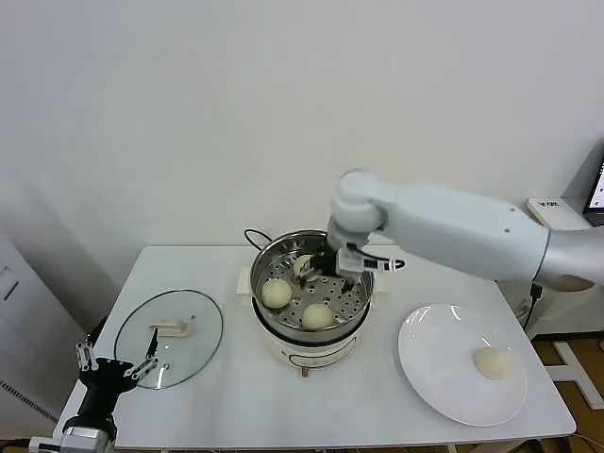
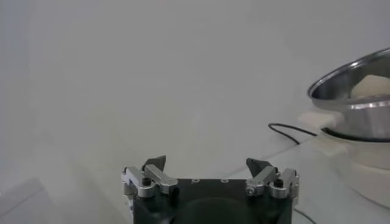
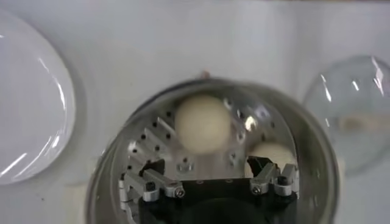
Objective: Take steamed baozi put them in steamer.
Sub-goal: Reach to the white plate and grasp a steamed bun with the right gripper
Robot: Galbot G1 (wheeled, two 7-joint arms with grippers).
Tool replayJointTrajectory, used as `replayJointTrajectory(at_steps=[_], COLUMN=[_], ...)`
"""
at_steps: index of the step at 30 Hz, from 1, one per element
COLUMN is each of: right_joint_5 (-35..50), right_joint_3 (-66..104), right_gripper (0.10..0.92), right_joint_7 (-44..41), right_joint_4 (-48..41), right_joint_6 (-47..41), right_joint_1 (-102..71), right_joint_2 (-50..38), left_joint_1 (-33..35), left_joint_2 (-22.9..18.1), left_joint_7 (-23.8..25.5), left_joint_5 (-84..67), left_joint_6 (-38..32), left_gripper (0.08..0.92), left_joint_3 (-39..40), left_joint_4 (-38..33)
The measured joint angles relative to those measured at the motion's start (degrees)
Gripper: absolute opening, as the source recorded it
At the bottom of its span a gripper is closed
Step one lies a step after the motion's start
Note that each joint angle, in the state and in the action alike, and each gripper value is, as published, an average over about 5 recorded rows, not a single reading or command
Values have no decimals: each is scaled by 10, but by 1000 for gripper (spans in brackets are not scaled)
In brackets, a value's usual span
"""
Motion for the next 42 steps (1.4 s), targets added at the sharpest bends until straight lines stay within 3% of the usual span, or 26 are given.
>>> replayJointTrajectory(at_steps=[6,11,26,42], right_joint_5=[130,179,103,49], right_joint_3=[-63,-97,-32,75], right_gripper=[823,823,823,823], right_joint_7=[-1,-7,14,38], right_joint_4=[-56,-93,-113,-125], right_joint_6=[-129,-196,-279,-310], right_joint_1=[64,82,-95,-264], right_joint_2=[-42,-92,-261,-305], left_joint_1=[-3,-7,-8,-4], left_joint_2=[-1,-2,0,-5], left_joint_7=[0,0,0,0], left_joint_5=[3,7,22,35], left_joint_6=[1,5,11,12], left_gripper=[823,823,823,823], left_joint_3=[5,11,20,24], left_joint_4=[-1,-1,-4,-4])
